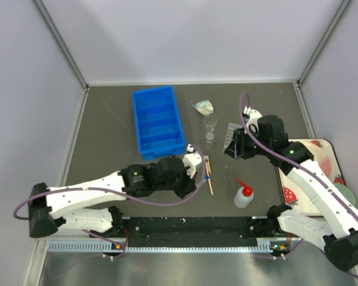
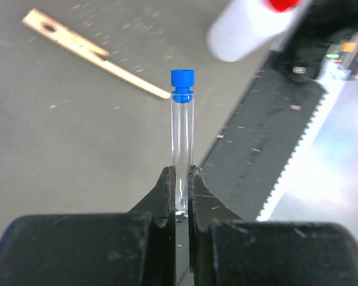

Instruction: Organize the chemistry lab equipment

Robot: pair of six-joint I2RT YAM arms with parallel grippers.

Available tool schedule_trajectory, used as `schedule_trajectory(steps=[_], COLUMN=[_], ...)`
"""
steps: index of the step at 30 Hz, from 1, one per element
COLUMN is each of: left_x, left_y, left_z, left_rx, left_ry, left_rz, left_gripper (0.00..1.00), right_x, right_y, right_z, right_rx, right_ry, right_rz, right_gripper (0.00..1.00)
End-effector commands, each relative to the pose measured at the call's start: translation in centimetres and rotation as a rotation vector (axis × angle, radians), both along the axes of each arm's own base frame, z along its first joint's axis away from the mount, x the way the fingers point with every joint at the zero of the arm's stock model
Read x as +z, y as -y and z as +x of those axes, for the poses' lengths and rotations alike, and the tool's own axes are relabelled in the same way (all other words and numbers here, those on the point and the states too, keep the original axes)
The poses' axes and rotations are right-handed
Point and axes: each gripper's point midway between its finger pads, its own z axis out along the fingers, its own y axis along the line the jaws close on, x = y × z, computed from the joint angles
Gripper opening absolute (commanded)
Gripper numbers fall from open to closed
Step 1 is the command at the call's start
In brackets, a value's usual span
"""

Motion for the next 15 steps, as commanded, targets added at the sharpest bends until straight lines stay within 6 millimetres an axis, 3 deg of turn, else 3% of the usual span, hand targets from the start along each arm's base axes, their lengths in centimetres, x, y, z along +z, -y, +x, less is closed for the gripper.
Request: schedule_trajectory(steps=[1, 5, 7, 15], left_x=[4.9, 8.3, 8.6, 11.0], left_y=[0.7, 0.5, 0.3, -0.4], left_z=[-4.2, -6.3, -6.6, -6.6], left_rx=[-0.204, -0.307, -0.328, -0.387], left_ry=[-0.082, -0.098, -0.114, -0.122], left_rz=[-0.194, -0.357, -0.387, -0.506], left_gripper=[0.0, 0.0, 0.0, 0.0], right_x=[5.8, 8.7, 9.9, 10.5], right_y=[-5.4, -7.9, -8.6, -10.5], right_z=[-2.9, -6.0, -7.2, -11.8], right_rx=[0.318, 0.487, 0.545, 0.677], right_ry=[0.091, 0.099, 0.112, 0.067], right_rz=[0.263, 0.423, 0.467, 0.55], right_gripper=[0.46, 0.47, 0.48, 0.47])
